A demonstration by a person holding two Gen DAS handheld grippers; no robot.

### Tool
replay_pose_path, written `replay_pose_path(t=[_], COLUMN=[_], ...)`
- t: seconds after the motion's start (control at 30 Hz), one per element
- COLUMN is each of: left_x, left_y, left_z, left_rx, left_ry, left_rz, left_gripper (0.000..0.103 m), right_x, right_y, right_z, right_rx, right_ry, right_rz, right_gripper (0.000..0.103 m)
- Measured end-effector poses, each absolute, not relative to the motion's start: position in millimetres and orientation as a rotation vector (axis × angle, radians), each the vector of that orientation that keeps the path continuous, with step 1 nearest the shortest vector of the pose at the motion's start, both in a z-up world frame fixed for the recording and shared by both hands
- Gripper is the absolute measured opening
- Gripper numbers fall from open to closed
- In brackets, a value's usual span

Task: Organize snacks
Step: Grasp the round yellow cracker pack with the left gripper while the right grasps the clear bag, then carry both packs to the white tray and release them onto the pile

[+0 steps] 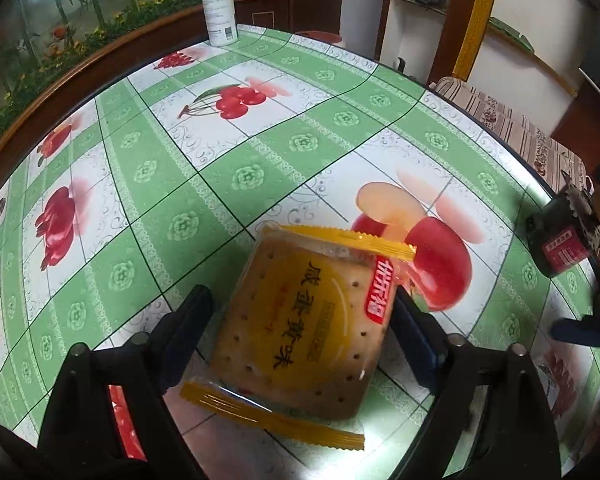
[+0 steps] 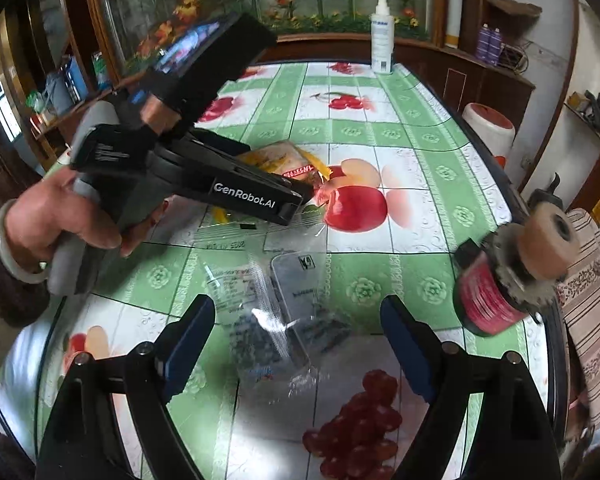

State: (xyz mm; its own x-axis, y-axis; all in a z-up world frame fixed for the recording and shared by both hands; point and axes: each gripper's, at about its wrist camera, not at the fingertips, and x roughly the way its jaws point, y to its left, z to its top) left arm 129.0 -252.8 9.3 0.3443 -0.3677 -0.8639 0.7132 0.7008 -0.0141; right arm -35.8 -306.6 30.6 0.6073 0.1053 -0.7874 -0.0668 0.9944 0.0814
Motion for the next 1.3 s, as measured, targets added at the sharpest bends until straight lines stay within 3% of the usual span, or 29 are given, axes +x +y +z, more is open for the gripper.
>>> replay_pose_path(t=[0.17, 0.23, 0.43, 0.8, 0.87, 0.9, 0.93, 1.17, 1.2, 1.3], left_x=[122, 118, 101, 57, 51, 48, 45, 29, 27, 19], left_y=[-241, -232, -188, -98, -86, -82, -79, -76, -74, -63], left_z=[11, 11, 12, 13, 13, 13, 14, 19, 19, 20], left_rx=[0.401, 0.4, 0.361, 0.229, 0.209, 0.204, 0.196, 0.189, 0.188, 0.152], left_ry=[0.988, 0.989, 1.002, 1.06, 1.066, 1.062, 1.056, 1.018, 1.018, 1.014], left_rz=[-0.711, -0.691, -0.596, -0.389, -0.351, -0.338, -0.33, -0.304, -0.303, -0.284], left_gripper=[0.076, 0.076, 0.075, 0.074, 0.073, 0.073, 0.073, 0.073, 0.073, 0.073], right_x=[-16, -17, -31, -38, -40, -38, -37, -20, -20, -26], right_y=[-309, -306, -295, -250, -243, -238, -233, -209, -212, -218], right_z=[11, 10, 17, 15, 17, 17, 18, 7, 4, 3], right_rx=[0.106, 0.088, 0.088, 0.078, 0.016, -0.04, -0.087, -0.248, -0.226, -0.145], right_ry=[0.981, 0.96, 0.905, 0.937, 0.934, 0.95, 0.952, 1.008, 1.016, 0.995], right_rz=[0.153, 0.15, 0.175, 0.318, 0.298, 0.278, 0.264, 0.237, 0.25, 0.268], right_gripper=[0.084, 0.068, 0.049, 0.051, 0.067, 0.08, 0.082, 0.081, 0.065, 0.058])
